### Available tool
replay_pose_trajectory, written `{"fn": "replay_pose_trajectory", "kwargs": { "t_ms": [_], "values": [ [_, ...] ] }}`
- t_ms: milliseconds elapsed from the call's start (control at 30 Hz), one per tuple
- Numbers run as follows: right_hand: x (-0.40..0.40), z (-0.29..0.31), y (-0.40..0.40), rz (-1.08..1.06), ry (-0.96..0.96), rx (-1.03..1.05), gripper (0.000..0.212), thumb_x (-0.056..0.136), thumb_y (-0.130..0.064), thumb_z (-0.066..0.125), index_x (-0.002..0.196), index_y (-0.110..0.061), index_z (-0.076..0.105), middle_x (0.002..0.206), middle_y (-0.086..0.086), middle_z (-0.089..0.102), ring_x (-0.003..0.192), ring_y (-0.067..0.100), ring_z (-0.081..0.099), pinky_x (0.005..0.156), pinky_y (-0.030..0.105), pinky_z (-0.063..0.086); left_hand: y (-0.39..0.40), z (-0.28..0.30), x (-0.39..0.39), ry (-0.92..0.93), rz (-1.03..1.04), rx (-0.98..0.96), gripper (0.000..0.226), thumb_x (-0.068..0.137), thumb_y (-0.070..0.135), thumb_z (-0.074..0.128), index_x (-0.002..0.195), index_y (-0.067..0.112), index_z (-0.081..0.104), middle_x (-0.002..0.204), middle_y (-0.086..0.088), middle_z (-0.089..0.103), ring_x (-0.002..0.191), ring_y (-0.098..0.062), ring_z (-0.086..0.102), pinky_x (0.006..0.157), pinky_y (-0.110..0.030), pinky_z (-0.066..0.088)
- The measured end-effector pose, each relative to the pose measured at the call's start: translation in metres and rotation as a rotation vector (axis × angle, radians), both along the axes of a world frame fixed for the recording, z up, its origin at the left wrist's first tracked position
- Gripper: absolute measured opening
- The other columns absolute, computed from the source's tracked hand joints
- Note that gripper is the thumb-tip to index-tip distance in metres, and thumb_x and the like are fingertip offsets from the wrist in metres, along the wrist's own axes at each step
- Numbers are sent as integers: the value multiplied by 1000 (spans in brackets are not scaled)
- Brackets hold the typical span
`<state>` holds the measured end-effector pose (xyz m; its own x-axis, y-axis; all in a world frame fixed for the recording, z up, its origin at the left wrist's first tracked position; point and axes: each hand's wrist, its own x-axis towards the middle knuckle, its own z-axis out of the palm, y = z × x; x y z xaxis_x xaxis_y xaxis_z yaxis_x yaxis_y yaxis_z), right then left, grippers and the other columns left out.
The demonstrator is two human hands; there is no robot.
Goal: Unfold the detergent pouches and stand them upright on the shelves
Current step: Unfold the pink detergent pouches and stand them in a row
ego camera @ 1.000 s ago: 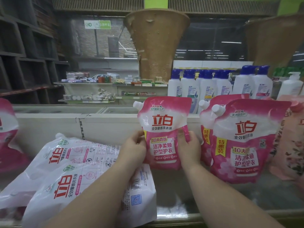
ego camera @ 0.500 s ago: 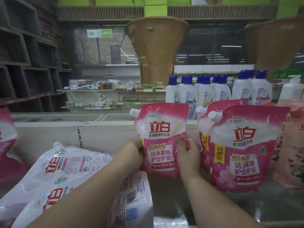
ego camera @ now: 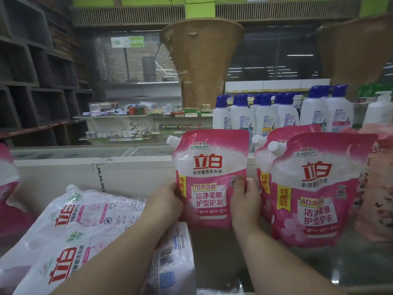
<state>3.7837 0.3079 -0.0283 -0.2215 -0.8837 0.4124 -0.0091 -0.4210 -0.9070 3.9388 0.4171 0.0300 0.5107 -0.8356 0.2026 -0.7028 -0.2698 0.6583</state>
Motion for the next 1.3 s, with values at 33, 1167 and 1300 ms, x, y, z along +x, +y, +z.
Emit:
{"fn": "replay_pose_trajectory", "kwargs": {
  "t_ms": [33,1167,1300],
  "values": [
    [0,1,-1,-9,4,3,47,109,-44,48,83,-5,52,72,5,65,60,4,67,50,19,49,-1,0,1,3,15,13,30,98,13,51,101,41,57,84,18,60,80,-9,59,73,-27,45],
    [1,11,-5,47,-30,153,43,113,-46,33,95,-17,59,85,2,71,74,15,73,55,23,51,-1,6,3,-93,68,117,37,83,12,56,113,30,69,107,6,75,98,-22,67,88,-33,55],
    [2,19,2,58,-93,267,41,114,-43,32,102,-12,56,86,4,69,75,19,73,56,25,51,-1,8,9,-91,54,160,25,81,17,65,102,30,70,99,10,75,95,-17,70,88,-33,59]
  ]
}}
